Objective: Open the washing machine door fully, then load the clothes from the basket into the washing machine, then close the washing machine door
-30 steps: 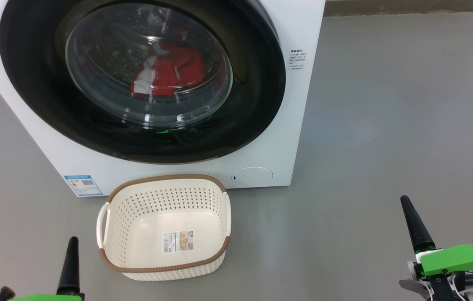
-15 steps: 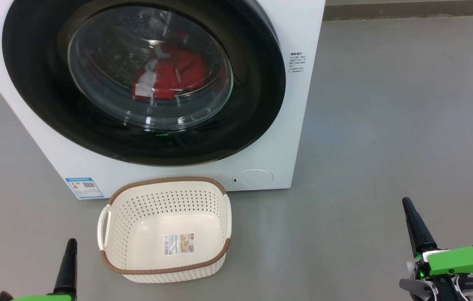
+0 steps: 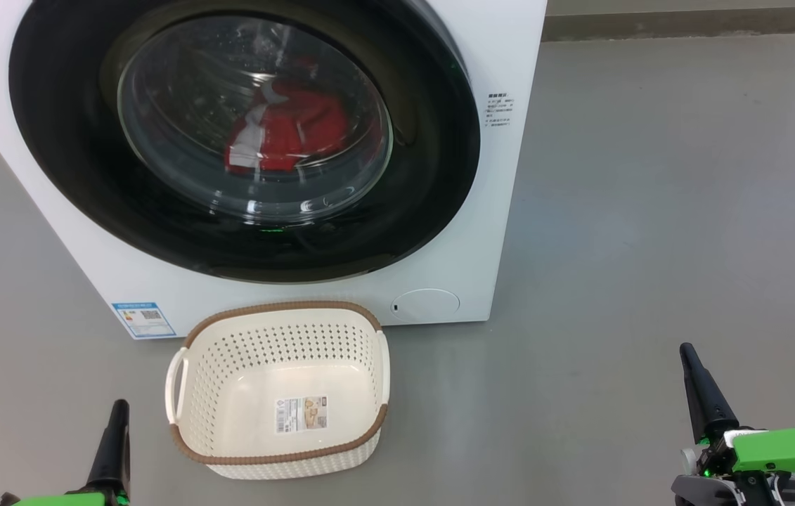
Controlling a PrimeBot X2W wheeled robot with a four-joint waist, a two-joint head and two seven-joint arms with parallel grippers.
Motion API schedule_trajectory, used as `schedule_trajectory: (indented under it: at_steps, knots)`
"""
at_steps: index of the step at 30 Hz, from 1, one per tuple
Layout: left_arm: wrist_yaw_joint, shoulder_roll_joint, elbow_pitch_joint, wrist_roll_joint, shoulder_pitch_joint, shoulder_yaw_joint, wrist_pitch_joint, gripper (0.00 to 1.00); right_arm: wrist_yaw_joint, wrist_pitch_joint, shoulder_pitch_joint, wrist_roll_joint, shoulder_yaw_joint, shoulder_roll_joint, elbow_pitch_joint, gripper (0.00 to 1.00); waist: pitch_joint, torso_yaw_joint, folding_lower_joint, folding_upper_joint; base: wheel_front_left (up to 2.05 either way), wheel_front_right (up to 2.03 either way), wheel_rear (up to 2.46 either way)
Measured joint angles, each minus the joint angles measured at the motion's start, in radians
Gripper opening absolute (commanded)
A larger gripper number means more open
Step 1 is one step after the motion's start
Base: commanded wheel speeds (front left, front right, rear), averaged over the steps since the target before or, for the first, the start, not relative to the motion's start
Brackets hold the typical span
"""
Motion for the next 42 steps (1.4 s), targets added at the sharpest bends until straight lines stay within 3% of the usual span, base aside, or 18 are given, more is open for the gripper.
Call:
schedule_trajectory:
  at_steps: [7, 42]
  knots:
    - [0.0, -0.001, 0.008, -0.063, -0.004, 0.008, 0.02, 0.0, 0.0, 0.022, 0.0, 0.055, -0.016, 0.012, 0.002, 0.0, -0.004, 0.001, 0.0, 0.0, 0.0, 0.0, 0.0]
    - [0.0, -0.01, 0.008, -0.063, -0.005, 0.02, 0.031, 0.0, 0.0, 0.028, 0.0, 0.056, -0.024, 0.016, 0.002, 0.0, -0.004, 0.0, 0.0, 0.0, 0.0, 0.0, 0.0]
